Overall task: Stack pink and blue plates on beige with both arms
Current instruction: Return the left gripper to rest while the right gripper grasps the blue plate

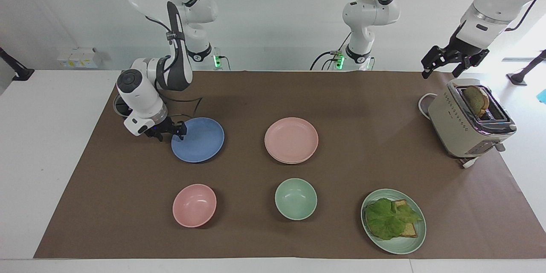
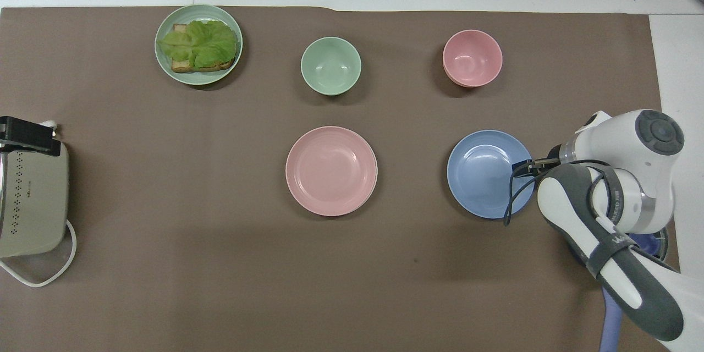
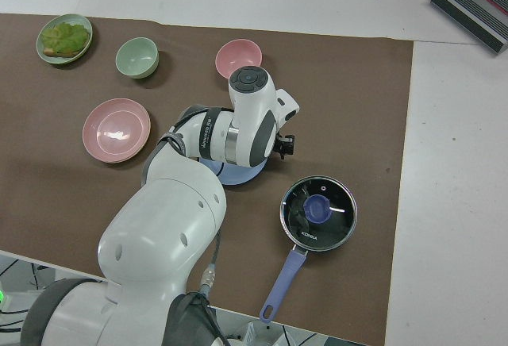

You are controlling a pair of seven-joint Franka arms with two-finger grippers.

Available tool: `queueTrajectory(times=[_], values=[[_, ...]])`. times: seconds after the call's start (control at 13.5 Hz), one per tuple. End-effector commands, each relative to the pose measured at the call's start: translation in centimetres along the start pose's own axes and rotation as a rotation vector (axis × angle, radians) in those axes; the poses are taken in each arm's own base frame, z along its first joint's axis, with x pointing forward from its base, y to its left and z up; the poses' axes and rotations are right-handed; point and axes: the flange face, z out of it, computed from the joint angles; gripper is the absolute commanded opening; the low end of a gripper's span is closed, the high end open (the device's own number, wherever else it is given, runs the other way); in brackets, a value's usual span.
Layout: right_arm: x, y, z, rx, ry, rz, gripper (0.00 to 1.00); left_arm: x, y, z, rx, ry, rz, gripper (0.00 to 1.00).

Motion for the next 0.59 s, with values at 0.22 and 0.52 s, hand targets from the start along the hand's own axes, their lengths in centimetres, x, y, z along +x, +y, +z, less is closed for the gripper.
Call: queueTrajectory(times=[0.22,0.52], values=[[0.0,0.4,0.1,0.019,-0.004,0.009,0.0,-0.5,-1.6,-0.3,0.016,-0.004,-0.023,1.0],[1.5,-0.2,-4.6,0.029,-0.03,0.003,0.0,-0.5,-1.1,-0.2,0.017,-0.006,-0.014,1.0]])
